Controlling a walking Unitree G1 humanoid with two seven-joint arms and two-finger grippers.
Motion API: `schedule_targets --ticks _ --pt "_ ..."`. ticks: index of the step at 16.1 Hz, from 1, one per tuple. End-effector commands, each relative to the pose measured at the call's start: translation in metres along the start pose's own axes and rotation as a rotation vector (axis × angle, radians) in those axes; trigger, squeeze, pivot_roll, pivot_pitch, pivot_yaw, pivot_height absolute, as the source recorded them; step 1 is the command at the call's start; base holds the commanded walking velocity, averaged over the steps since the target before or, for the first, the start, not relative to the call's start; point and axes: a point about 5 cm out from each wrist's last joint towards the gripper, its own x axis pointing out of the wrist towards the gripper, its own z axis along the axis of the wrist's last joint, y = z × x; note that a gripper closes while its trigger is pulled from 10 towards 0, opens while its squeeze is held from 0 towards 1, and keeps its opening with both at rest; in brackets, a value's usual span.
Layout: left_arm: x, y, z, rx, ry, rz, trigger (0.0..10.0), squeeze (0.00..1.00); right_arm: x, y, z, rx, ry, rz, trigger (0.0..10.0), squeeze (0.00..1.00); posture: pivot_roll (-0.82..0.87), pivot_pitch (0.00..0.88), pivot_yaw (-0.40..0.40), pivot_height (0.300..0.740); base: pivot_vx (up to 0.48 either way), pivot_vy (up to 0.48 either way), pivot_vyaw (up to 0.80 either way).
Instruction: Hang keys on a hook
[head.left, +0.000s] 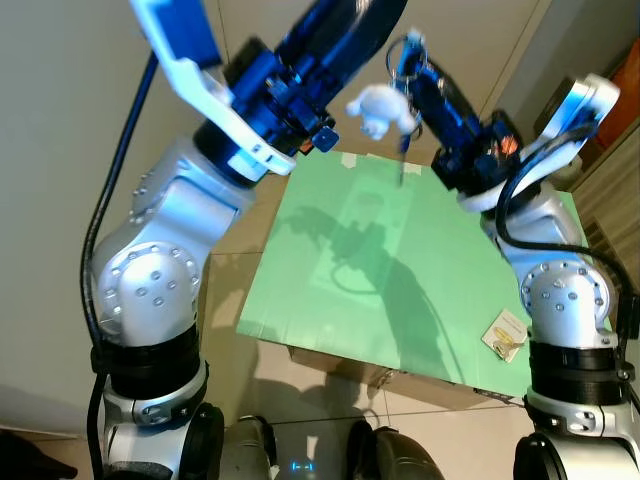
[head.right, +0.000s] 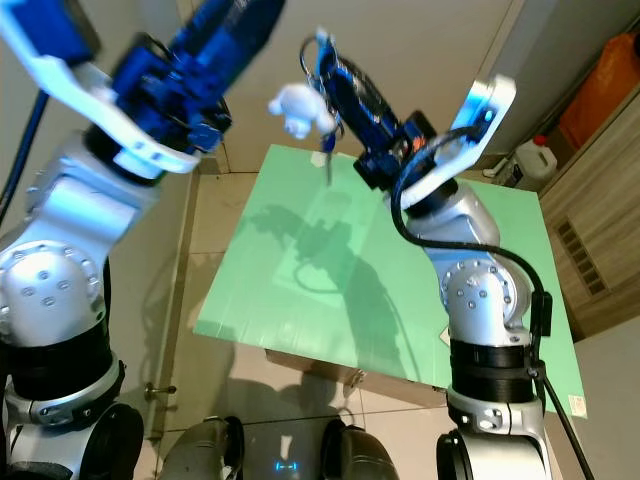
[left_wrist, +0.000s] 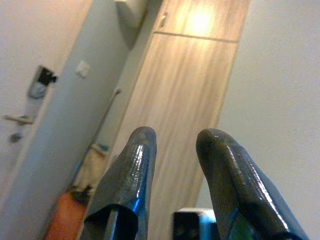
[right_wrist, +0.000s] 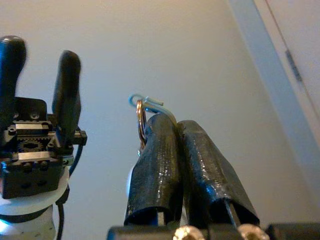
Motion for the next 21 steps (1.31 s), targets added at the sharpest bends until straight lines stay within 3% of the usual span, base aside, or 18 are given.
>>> schedule_targets --ticks 1,5,10,16,21 --pt "0.004 -0.009 0.005 -0.001 -0.007 -0.051 10.0 0.00 0.001 0.005 0.007 -0.002 -0.020 0.037 10.0 0.00 0.11 0.114 -0.040 0.740 0.000 0.000 0.00" --pt "-0.006 -0.005 -0.010 0.047 0.138 -0.009 10.0 0.00 0.004 0.017 0.015 0.038 -0.049 0.126 10.0 0.00 0.10 0.116 -0.035 0.740 0.000 0.000 0.00" --pt "-0.001 -0.003 0.000 0.076 0.104 0.014 10.0 0.00 0.000 0.021 0.018 0.056 -0.047 0.158 10.0 0.00 0.10 0.117 -0.037 0.740 0.000 0.000 0.00" --pt "0.002 -0.010 -0.014 0.020 0.147 -0.027 10.0 0.00 0.001 0.023 0.018 0.070 -0.054 0.163 10.0 0.00 0.10 0.113 -0.030 0.740 0.000 0.000 0.00" --pt "0.002 -0.005 -0.005 0.045 0.119 0.004 10.0 0.00 0.001 0.025 0.018 0.077 -0.057 0.172 10.0 0.00 0.10 0.111 -0.027 0.740 0.000 0.000 0.00"
